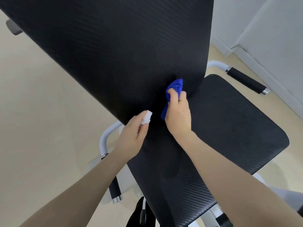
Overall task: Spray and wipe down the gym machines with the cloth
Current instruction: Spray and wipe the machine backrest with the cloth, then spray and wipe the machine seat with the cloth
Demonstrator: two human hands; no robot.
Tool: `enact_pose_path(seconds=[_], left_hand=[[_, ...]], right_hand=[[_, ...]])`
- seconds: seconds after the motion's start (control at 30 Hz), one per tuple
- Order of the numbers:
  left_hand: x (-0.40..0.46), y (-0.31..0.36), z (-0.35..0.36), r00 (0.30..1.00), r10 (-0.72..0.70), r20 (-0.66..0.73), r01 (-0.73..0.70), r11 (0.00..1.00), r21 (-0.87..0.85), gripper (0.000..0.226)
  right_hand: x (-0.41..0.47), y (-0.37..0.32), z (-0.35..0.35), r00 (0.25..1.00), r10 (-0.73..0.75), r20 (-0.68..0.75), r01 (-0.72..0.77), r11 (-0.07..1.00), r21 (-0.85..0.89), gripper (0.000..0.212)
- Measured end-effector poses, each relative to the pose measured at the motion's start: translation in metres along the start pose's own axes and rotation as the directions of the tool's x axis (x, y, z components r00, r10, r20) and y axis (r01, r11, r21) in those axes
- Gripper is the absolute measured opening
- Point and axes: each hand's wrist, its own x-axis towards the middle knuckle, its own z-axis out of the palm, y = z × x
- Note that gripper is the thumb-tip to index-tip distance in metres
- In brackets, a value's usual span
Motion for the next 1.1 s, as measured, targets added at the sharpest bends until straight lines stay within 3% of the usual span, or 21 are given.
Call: enact_pose_path(seconds=[0.07, 0.1, 0.13, 0.2, 0.27, 0.33, 0.4, 0.47, 0.53, 0.57, 0.63, 0.7, 0.73, 0.83, 0.9, 0.93, 1.07, 1.1], left_hand=[[0.006, 0.0, 0.005, 0.999, 0.027, 0.023, -0.026, 0.998, -0.054, 0.04], [0.008, 0.001, 0.006, 0.999, 0.039, 0.028, -0.038, 0.998, -0.059, 0.041], [0.01, 0.002, 0.007, 0.999, 0.039, 0.031, -0.038, 0.998, -0.057, 0.042], [0.012, 0.006, 0.008, 0.999, 0.042, 0.028, -0.04, 0.998, -0.052, 0.044], [0.014, 0.008, 0.01, 0.997, 0.081, 0.015, -0.079, 0.993, -0.088, 0.046], [0.017, 0.008, 0.012, 0.994, 0.106, 0.004, -0.105, 0.986, -0.128, 0.051], [0.02, 0.009, 0.013, 0.993, 0.115, -0.001, -0.114, 0.987, -0.116, 0.055], [0.023, 0.01, 0.012, 0.992, 0.125, -0.004, -0.125, 0.988, -0.095, 0.055], [0.025, 0.012, 0.009, 0.991, 0.136, 0.013, -0.136, 0.99, -0.045, 0.054], [0.026, 0.011, 0.007, 0.989, 0.147, 0.022, -0.146, 0.989, -0.017, 0.054], [0.025, 0.011, 0.003, 0.986, 0.16, 0.035, -0.162, 0.986, 0.04, 0.051], [0.026, 0.01, -0.001, 0.985, 0.169, 0.038, -0.172, 0.976, 0.131, 0.045], [0.026, 0.01, -0.001, 0.983, 0.179, 0.043, -0.184, 0.963, 0.197, 0.043], [0.028, 0.014, 0.004, 0.976, 0.184, 0.116, -0.214, 0.9, 0.379, 0.04], [0.027, 0.022, 0.011, 0.968, 0.178, 0.175, -0.236, 0.881, 0.409, 0.037], [0.026, 0.029, 0.014, 0.966, 0.173, 0.192, -0.238, 0.883, 0.405, 0.036], [0.028, 0.062, 0.028, 0.955, 0.218, 0.2, -0.28, 0.884, 0.375, 0.031], [0.03, 0.072, 0.032, 0.949, 0.233, 0.212, -0.299, 0.876, 0.379, 0.031]], right_hand=[[-0.013, 0.003, -0.001, 0.966, -0.236, 0.106, 0.246, 0.966, -0.084, 0.068], [-0.008, 0.009, -0.008, 0.952, -0.275, 0.137, 0.288, 0.954, -0.083, 0.063], [0.003, 0.014, -0.017, 0.964, -0.225, 0.141, 0.236, 0.97, -0.065, 0.054], [0.031, 0.024, -0.032, 0.999, 0.037, 0.029, -0.036, 0.999, -0.018, 0.045], [0.053, 0.032, -0.036, 0.964, 0.25, -0.086, -0.247, 0.968, 0.05, 0.048], [0.049, 0.022, -0.031, 0.96, 0.263, -0.095, -0.259, 0.965, 0.052, 0.052], [0.023, 0.006, -0.017, 0.997, 0.074, -0.022, -0.074, 0.997, 0.019, 0.054], [-0.005, -0.001, -0.004, 0.982, -0.181, 0.06, 0.186, 0.979, -0.08, 0.05], [-0.002, 0.007, -0.01, 0.956, -0.279, 0.092, 0.288, 0.952, -0.102, 0.035], [0.01, 0.012, -0.018, 0.968, -0.24, 0.068, 0.245, 0.965, -0.089, 0.033], [0.038, 0.021, -0.037, 1.0, -0.011, 0.011, 0.012, 0.998, -0.062, 0.04], [0.058, 0.026, -0.046, 0.976, 0.215, -0.035, -0.216, 0.976, -0.026, 0.048], [0.06, 0.024, -0.048, 0.971, 0.237, -0.027, -0.238, 0.971, -0.033, 0.05], [0.043, 0.023, -0.049, 0.968, 0.025, 0.25, 0.01, 0.99, -0.139, 0.055], [0.02, 0.036, -0.054, 0.874, -0.095, 0.477, 0.201, 0.964, -0.177, 0.054], [0.009, 0.046, -0.06, 0.852, -0.082, 0.517, 0.206, 0.96, -0.188, 0.052], [-0.014, 0.085, -0.1, 0.877, 0.227, 0.423, -0.21, 0.974, -0.087, 0.038], [-0.019, 0.094, -0.11, 0.872, 0.261, 0.414, -0.256, 0.964, -0.067, 0.036]])
